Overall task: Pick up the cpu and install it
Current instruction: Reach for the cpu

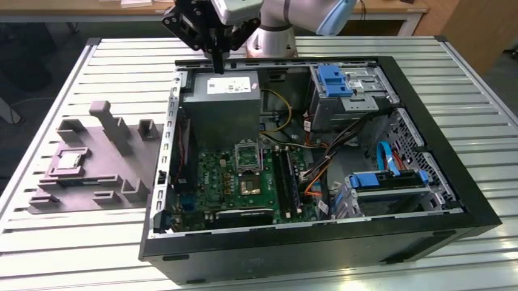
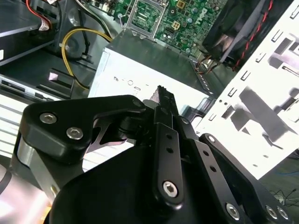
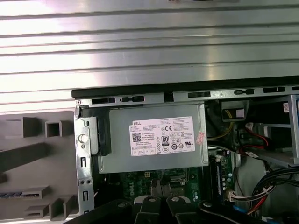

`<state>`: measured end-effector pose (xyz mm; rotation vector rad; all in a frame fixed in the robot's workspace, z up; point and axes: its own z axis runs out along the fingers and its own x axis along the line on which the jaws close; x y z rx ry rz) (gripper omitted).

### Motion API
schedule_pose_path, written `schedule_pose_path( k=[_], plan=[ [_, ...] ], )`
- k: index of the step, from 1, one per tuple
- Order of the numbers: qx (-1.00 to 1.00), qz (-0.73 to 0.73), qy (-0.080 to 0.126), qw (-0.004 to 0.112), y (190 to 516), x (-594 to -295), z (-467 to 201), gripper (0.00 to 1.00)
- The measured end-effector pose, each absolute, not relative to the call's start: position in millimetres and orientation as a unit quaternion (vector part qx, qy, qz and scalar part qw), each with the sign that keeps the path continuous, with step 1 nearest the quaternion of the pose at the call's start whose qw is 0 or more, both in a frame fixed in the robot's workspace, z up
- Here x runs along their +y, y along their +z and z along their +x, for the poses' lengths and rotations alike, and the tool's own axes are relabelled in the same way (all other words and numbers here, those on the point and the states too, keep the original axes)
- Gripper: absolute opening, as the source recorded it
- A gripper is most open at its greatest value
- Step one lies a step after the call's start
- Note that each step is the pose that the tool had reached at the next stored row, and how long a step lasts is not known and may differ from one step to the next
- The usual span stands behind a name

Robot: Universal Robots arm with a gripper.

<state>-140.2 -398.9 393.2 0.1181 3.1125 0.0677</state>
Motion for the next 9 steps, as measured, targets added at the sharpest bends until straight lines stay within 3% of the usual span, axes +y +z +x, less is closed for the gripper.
schedule_pose_path(
  k=[9],
  plan=[
    [0.999, 0.038, 0.022, 0.013, 393.1, -398.9, -149.7, 0.11]
  ],
)
